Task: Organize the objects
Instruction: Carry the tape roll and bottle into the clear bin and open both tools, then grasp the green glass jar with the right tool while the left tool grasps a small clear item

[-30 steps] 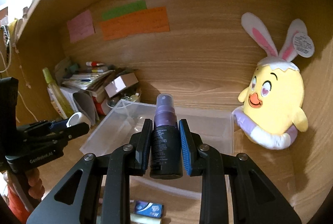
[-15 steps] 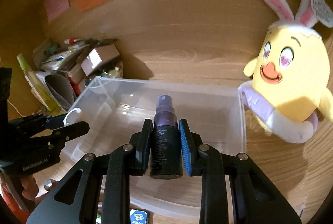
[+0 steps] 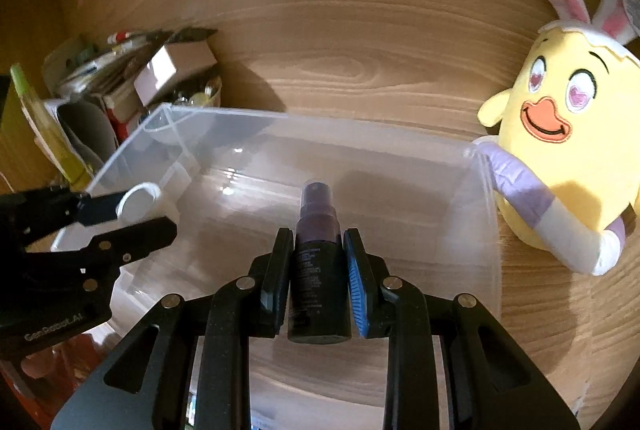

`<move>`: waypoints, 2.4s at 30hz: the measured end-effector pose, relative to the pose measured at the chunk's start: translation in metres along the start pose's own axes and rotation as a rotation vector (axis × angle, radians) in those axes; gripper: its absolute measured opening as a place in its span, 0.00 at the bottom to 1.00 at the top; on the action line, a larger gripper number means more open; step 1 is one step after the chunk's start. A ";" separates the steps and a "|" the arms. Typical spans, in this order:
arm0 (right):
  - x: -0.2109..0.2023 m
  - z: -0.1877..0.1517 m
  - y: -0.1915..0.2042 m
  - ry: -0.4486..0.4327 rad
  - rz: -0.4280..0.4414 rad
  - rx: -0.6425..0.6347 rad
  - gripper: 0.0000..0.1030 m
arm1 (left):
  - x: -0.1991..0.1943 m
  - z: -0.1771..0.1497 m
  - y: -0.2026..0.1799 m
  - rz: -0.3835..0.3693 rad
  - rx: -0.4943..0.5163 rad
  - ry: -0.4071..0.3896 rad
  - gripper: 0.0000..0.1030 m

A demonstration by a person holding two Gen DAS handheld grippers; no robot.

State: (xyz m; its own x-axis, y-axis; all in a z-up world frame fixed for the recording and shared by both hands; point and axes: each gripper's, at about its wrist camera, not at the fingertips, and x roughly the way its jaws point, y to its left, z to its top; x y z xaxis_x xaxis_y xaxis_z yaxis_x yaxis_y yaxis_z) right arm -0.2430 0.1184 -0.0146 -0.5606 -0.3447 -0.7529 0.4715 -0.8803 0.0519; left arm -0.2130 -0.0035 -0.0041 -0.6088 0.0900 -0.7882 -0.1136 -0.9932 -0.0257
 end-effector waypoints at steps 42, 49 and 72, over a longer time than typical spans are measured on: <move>-0.116 -0.024 0.010 -0.181 -0.047 -0.005 0.75 | -0.125 -0.049 0.028 -0.012 -0.084 -0.177 0.90; -0.138 -0.055 0.018 -0.198 -0.034 0.008 0.77 | -0.135 -0.079 0.030 -0.015 -0.098 -0.153 0.90; -0.134 -0.151 0.047 -0.058 0.036 0.040 0.78 | -0.110 -0.171 0.073 0.045 -0.214 0.008 0.90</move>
State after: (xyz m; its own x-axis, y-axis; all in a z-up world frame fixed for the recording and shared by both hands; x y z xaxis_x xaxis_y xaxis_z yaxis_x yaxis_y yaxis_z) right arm -0.0428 0.1723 -0.0108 -0.5832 -0.3933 -0.7108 0.4649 -0.8791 0.1051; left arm -0.0202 -0.0983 -0.0241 -0.6029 0.0458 -0.7965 0.0829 -0.9893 -0.1196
